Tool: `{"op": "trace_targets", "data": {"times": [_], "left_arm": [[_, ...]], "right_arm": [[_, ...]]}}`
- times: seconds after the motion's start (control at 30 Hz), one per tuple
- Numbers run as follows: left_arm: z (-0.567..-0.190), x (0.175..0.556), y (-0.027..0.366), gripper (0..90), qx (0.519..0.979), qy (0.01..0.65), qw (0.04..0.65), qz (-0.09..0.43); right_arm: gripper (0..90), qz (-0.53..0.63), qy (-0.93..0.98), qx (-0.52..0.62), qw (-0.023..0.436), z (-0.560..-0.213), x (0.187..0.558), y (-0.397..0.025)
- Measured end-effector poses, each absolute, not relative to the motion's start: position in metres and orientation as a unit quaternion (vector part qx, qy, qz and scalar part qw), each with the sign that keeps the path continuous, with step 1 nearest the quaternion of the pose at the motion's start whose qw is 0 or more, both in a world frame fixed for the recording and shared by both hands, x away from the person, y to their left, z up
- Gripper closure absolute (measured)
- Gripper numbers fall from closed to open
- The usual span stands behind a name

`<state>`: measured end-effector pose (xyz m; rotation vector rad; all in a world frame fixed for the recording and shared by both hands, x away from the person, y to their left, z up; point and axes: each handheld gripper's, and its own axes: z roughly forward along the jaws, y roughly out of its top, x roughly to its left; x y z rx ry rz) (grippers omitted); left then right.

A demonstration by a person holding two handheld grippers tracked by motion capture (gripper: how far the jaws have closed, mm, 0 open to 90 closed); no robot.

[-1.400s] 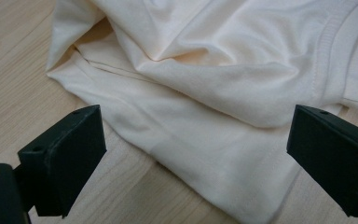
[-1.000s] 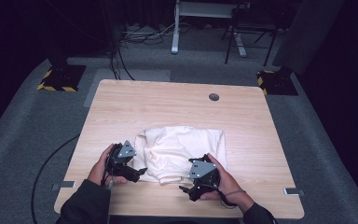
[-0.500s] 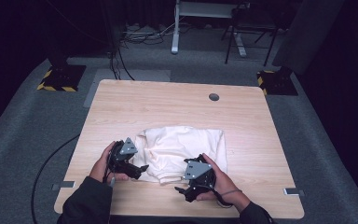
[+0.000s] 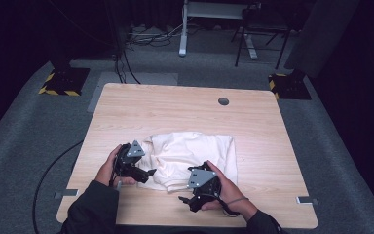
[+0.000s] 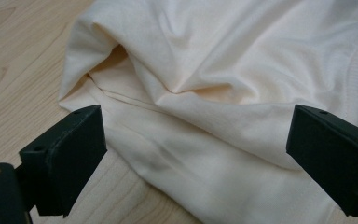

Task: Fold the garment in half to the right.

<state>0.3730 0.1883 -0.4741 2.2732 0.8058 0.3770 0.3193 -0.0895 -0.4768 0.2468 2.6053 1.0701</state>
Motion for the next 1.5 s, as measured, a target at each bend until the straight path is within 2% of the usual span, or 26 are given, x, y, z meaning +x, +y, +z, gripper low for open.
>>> {"op": "trace_targets", "data": {"times": [1.5], "left_arm": [[-0.478, 0.444, 0.174, 4.3, 0.855, 0.36, 0.352, 0.122]], "right_arm": [[4.7, 0.38, 0.908, 0.084, 0.154, -0.473, 0.327, -0.07]]}}
